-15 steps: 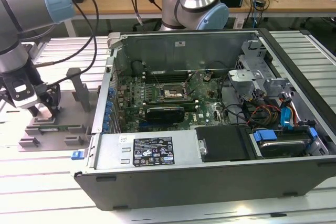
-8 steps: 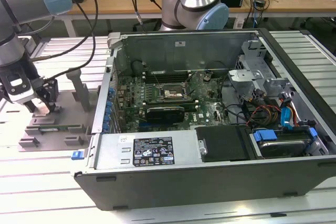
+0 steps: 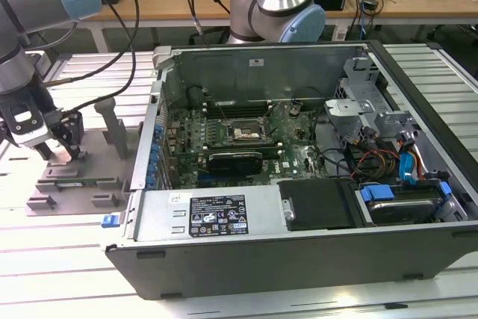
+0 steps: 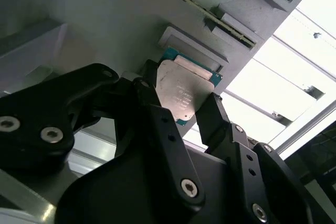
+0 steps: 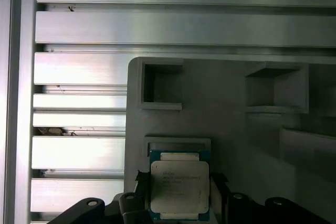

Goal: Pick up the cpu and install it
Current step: 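Pick up the cpu and move it towards the insertion slot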

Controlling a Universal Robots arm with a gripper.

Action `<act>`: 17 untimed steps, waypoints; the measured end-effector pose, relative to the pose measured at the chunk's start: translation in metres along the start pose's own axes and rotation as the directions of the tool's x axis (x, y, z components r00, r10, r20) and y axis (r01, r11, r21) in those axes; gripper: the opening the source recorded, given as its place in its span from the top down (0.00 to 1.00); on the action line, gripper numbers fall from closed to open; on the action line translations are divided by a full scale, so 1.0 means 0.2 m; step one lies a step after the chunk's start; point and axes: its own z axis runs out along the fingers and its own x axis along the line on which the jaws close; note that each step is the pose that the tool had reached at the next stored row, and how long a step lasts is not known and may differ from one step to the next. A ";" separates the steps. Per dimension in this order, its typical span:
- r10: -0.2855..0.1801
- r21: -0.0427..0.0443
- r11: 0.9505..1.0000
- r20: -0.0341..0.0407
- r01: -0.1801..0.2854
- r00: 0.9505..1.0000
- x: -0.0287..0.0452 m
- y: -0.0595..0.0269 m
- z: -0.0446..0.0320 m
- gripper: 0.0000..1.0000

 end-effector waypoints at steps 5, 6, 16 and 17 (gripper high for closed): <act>0.000 0.000 1.000 0.001 0.000 1.000 0.000 0.000 0.000 0.46; 0.000 0.000 1.000 0.001 0.000 1.000 0.000 0.000 0.000 0.46; 0.000 0.000 1.000 0.001 0.000 1.000 -0.001 0.005 -0.161 0.46; 0.000 0.000 1.000 0.001 0.000 1.000 -0.002 0.006 -0.182 0.46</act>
